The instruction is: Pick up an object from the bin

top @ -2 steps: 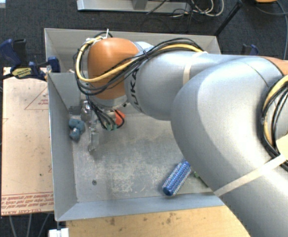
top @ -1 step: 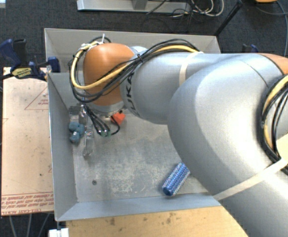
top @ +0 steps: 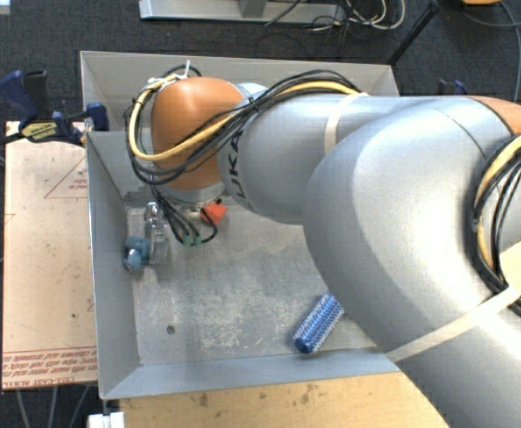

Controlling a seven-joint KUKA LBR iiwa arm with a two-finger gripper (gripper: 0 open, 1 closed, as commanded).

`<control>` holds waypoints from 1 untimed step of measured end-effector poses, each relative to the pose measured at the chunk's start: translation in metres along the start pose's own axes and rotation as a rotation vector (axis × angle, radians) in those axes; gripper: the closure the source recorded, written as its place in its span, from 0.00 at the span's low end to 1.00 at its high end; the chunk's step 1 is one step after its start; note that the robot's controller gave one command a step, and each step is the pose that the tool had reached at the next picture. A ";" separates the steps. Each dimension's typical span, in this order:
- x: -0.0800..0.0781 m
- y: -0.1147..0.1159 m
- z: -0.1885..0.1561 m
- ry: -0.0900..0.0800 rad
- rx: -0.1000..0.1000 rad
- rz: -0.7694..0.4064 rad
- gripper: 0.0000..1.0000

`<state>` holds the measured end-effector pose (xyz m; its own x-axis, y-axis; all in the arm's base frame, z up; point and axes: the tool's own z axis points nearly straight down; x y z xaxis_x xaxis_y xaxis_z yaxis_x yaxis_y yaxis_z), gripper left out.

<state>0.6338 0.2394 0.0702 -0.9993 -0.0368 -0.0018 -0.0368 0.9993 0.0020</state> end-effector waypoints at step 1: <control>0.005 -0.002 -0.171 -0.011 -0.002 -0.024 1.00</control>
Offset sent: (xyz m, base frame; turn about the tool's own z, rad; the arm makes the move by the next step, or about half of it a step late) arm -0.0074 -0.0041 0.1648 -0.0236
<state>0.6282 0.2368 0.2411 -0.9981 -0.0605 -0.0123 -0.0606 0.9982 0.0040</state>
